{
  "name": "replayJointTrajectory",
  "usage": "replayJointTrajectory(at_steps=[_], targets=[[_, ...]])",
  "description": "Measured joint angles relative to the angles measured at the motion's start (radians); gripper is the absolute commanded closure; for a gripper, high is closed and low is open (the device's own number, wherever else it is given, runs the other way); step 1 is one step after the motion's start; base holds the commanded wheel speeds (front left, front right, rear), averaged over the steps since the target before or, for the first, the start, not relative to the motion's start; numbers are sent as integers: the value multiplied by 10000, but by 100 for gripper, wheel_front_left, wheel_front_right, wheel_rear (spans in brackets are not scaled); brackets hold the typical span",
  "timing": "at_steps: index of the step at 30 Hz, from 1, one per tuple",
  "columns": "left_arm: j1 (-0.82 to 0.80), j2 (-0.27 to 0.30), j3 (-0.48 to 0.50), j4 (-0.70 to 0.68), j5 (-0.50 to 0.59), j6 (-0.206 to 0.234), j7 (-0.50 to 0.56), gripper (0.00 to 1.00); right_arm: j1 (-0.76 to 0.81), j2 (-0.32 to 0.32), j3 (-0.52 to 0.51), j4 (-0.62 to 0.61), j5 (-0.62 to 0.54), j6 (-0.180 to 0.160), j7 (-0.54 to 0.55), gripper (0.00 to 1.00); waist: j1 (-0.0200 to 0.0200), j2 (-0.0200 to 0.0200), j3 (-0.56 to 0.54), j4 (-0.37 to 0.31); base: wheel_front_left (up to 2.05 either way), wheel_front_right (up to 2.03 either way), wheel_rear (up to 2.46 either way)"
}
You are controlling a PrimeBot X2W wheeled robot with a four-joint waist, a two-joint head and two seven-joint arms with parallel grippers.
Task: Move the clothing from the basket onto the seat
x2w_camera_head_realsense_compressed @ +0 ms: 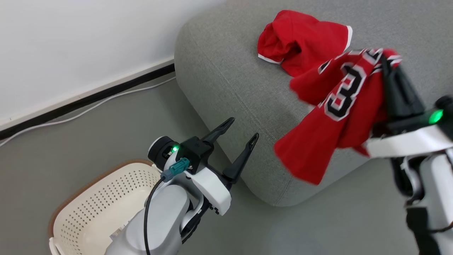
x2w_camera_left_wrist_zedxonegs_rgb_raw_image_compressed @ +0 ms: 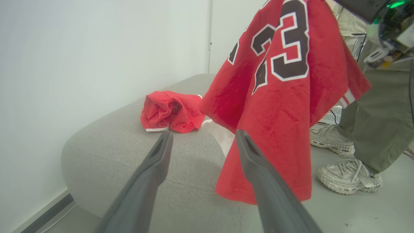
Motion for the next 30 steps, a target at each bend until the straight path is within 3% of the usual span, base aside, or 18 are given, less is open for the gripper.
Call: replayJointTrajectory(at_steps=[10, 20, 30], targets=[[31, 339, 71, -128, 56, 0, 0, 0, -2080, -880, -1398, 708, -219, 2, -2, 100, 0, 0, 933, 25, 0, 0, 0], [-246, 685, -249, -215, 251, 0, 0, 0, -3871, -1363, -2840, 1409, -709, 2, -2, 100, 0, 0, 2348, 261, 0, 0, 0], [-1092, 1070, -700, -213, 278, 0, 0, 0, -5934, -2115, -5404, 2500, -1831, 2, -4, 100, 0, 0, 3974, 799, 0, 0, 0]])
